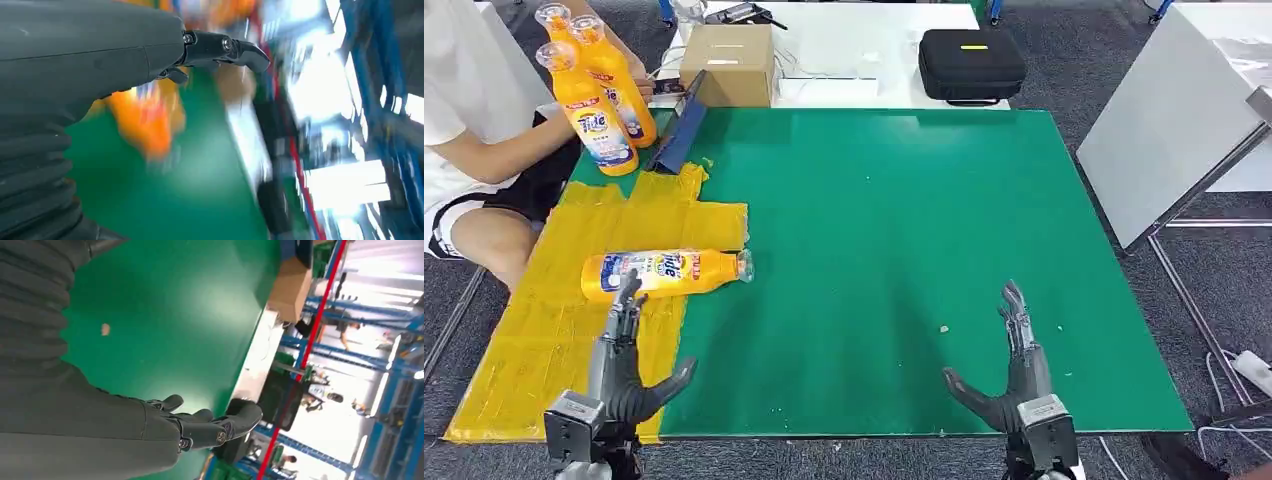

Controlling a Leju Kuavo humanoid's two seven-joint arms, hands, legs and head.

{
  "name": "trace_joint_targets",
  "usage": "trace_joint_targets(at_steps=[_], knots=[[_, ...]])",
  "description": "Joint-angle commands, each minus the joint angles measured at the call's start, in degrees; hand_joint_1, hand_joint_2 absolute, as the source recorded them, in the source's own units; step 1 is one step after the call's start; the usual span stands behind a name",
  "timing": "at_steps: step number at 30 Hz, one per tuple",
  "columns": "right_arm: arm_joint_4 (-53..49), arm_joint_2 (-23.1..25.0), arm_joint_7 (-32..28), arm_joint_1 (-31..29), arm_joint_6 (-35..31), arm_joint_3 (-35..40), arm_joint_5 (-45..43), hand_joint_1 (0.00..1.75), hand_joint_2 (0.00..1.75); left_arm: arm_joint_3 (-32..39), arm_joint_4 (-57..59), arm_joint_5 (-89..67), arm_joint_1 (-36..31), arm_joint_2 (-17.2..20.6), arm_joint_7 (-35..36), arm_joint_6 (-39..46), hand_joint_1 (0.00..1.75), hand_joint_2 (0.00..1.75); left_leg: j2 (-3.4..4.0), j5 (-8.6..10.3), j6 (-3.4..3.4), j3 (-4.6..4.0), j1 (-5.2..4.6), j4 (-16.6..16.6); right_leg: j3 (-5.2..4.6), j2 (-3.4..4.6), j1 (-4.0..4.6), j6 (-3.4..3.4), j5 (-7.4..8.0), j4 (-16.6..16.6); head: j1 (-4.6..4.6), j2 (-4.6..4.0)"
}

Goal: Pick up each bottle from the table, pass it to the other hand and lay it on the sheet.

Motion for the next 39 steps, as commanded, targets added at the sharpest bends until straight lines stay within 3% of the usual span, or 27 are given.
trace_joint_targets(at_steps=[1,4,7,11,14,19,21,22,29,30,39], knots=[[-0.5,3.3,0.1,0.7,0.7,-3.2,1.0,0.00,1.75,4.9,4.2,1.7,-0.1,-2.1,0.6,-6.8,0.00,1.75,-0.06,-0.17,-0.14,0.43,0.08,0.0,0.53,0.10,0.03,-0.10,-0.14,-0.1,0.00,0.00],[-0.4,3.2,0.0,0.6,0.7,-3.2,1.0,0.00,1.75,5.1,3.8,1.6,-0.1,-2.3,0.6,-7.1,0.00,1.75,-0.11,-0.08,0.02,0.47,0.08,0.0,0.86,0.03,0.03,-0.08,-0.16,0.0,0.00,0.00],[0.9,3.7,0.8,-0.7,0.2,-1.7,2.1,0.00,1.75,5.6,4.4,4.9,-0.3,-2.7,1.6,-14.1,0.00,1.75,-0.10,-0.09,0.01,0.51,0.08,0.0,0.85,0.07,0.03,-0.08,-0.15,0.0,-0.02,0.00],[3.5,4.0,1.8,-3.2,-0.9,1.0,2.7,0.00,1.75,4.5,7.6,5.3,-1.9,-2.8,3.6,-16.4,0.00,1.75,0.05,-0.14,-0.03,0.62,0.11,0.0,0.96,0.25,0.05,-0.12,-0.14,-0.1,-0.02,0.02],[4.9,4.4,2.4,-4.4,-1.6,3.3,3.8,0.00,1.75,3.5,10.0,4.7,-3.8,-3.1,4.7,-15.7,0.00,1.75,-0.06,-0.11,-0.05,0.66,0.14,0.0,1.05,0.16,0.08,-0.14,-0.14,-0.1,-0.02,0.00],[7.4,4.9,3.8,-6.0,-5.5,7.4,7.4,0.00,1.75,1.6,12.4,4.1,-6.2,-3.7,5.2,-13.4,0.00,1.75,-0.07,0.07,0.04,0.41,0.08,-0.1,0.39,0.05,0.04,-0.08,-0.04,-0.1,0.00,0.02],[7.9,4.7,4.1,-6.3,-6.4,8.4,7.5,0.00,1.75,0.8,13.1,3.5,-6.8,-3.7,5.2,-11.7,0.00,1.75,-0.14,-0.08,-0.05,0.71,0.13,0.0,0.71,0.08,0.07,-0.14,-0.17,-0.1,0.00,0.02],[7.9,4.6,4.1,-6.3,-6.5,8.5,7.6,0.00,1.75,0.8,13.1,3.5,-6.8,-3.7,5.2,-11.6,0.00,1.75,-0.09,0.07,0.07,0.44,0.07,-0.1,0.44,0.04,0.03,-0.07,-0.05,-0.1,-0.02,0.00],[7.2,4.1,4.1,-6.0,-7.1,8.7,7.4,0.00,1.75,0.5,14.2,3.8,-7.4,-3.9,5.7,-10.6,0.00,1.75,-0.11,-0.01,0.05,0.52,0.10,0.0,1.04,0.04,0.05,0.00,-0.04,-0.1,0.00,0.00],[7.1,4.1,4.1,-6.0,-7.1,8.7,7.4,0.00,0.00,0.5,14.2,3.8,-7.4,-3.9,5.7,-10.5,0.00,1.75,-0.13,-0.09,0.00,0.68,0.11,0.0,1.21,0.06,0.06,-0.04,-0.12,-0.1,-0.02,0.00],[7.3,4.0,4.1,-5.8,-7.6,8.7,7.4,0.00,0.00,0.5,13.1,3.3,-7.2,-4.8,4.5,-7.5,0.00,1.75,-0.11,-0.02,0.02,0.52,0.11,0.0,0.75,0.05,0.06,-0.09,-0.11,-0.1,0.00,0.00]])
